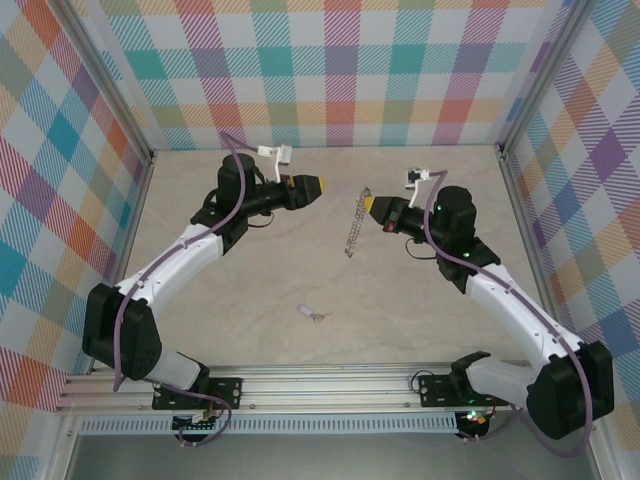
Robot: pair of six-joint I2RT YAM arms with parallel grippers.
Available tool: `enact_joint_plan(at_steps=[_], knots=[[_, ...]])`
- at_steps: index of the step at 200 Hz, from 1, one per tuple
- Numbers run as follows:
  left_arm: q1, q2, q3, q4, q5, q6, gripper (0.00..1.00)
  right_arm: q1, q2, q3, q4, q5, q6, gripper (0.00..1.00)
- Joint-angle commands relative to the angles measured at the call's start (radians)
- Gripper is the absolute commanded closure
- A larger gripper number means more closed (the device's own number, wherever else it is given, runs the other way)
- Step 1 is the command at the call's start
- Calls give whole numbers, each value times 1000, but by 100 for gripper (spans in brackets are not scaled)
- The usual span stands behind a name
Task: Put the keys on the keyring
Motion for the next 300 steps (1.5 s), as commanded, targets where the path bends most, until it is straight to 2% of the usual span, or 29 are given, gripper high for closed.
enact_joint_plan(at_steps=[1, 38, 77, 114, 177, 228, 300], knots=[[6, -21, -20, 114, 84, -80, 50, -5, -44, -19, 85, 11, 11, 100], [-10, -62, -22, 129, 122, -101, 61, -8, -57, -74, 213, -6, 61, 100], [-23, -92, -28, 123, 181, -121, 61, -7, -48, -113, 374, -27, 120, 100], [-40, -82, -41, 177, 164, -188, 62, -8, -23, -113, 475, -30, 159, 100], [-76, -9, -18, 319, 162, -306, 62, -6, 64, -37, 525, -65, 196, 100], [-97, 30, -15, 333, 146, -315, 62, -6, 114, -14, 591, -65, 233, 100], [-116, 58, -1, 397, 143, -336, 64, -6, 140, 1, 596, -79, 244, 100]])
